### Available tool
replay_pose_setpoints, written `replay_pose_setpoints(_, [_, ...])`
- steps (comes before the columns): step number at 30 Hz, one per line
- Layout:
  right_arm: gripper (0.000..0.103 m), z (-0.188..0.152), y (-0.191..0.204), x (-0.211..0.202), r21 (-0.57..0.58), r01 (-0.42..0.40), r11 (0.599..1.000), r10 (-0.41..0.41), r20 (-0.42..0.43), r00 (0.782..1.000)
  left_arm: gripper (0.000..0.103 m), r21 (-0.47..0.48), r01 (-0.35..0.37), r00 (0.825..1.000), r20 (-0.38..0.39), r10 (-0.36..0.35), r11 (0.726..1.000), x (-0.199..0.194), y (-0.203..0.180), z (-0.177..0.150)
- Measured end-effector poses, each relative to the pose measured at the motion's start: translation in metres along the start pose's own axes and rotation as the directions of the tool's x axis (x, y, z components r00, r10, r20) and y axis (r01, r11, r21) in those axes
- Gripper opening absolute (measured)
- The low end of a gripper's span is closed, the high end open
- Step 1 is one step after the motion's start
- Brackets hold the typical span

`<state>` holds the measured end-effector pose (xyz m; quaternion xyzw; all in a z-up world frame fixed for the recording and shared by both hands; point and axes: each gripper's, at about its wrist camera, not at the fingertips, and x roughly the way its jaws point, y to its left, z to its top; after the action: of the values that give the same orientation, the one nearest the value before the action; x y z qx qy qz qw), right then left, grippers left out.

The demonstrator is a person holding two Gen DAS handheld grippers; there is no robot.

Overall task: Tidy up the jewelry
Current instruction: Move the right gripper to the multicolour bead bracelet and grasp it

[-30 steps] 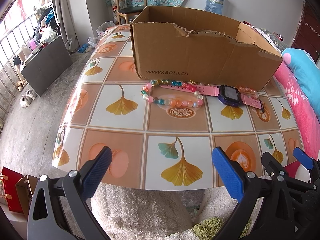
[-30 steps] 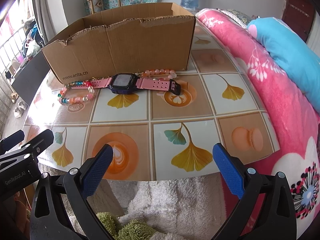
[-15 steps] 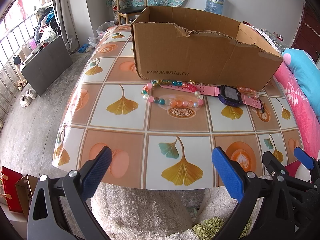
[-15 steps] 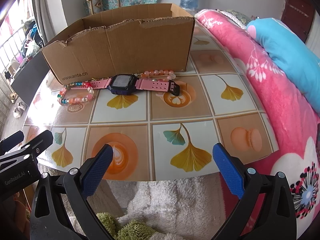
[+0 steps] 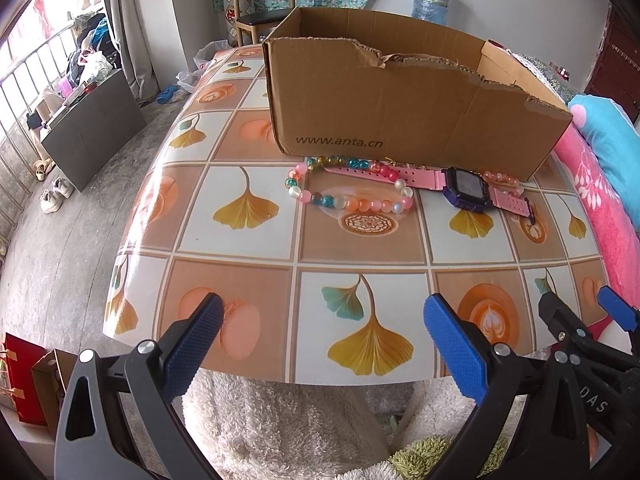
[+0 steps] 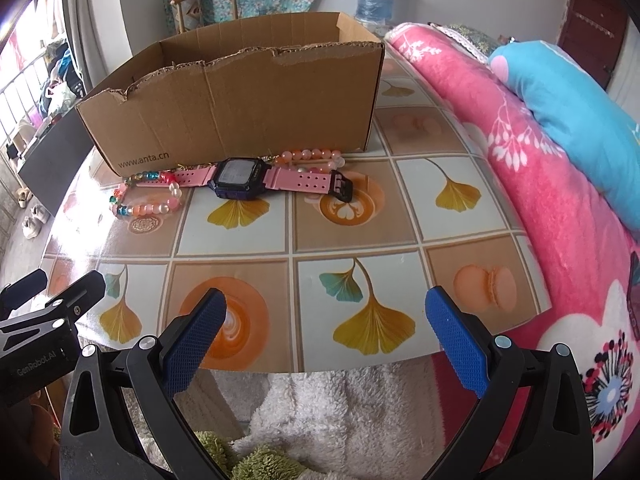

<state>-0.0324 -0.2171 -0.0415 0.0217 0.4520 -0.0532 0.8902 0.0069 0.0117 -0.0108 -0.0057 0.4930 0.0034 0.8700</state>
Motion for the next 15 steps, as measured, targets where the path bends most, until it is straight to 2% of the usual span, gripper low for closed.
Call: replay_pose_setpoints(15, [0.096, 0.011, 0.001, 0.017, -0.038, -0.029, 0.999, 0.029, -0.009, 1.000, 0.099, 0.043, -0.007, 1.000, 0.031, 0.006, 0.999, 0.016, -0.001, 0.009])
